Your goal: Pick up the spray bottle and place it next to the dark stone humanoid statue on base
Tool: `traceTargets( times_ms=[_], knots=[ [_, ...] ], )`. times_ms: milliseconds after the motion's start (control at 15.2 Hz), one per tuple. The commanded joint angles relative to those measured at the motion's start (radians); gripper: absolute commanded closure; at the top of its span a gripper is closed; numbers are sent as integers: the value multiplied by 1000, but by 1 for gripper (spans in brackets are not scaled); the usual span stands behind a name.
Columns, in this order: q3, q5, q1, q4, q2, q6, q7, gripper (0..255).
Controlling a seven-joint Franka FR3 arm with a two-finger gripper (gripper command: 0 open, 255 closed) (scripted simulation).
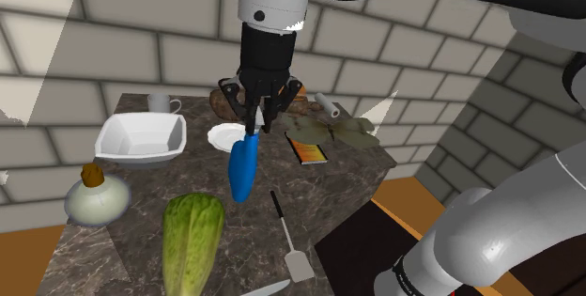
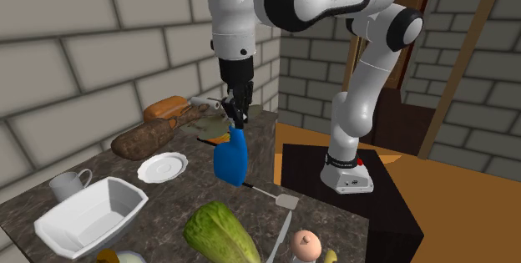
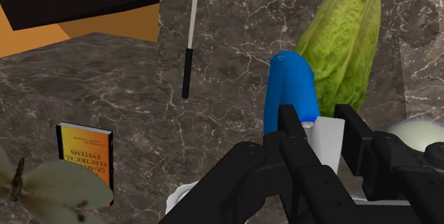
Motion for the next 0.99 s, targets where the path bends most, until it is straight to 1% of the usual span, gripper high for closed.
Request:
traceTargets(
  times_ms=[0, 924],
  knots=[
    [-1, -2, -1, 32, 4, -29, 2, 255],
    [13, -41, -10, 294, 81, -224, 36, 255]
  ],
)
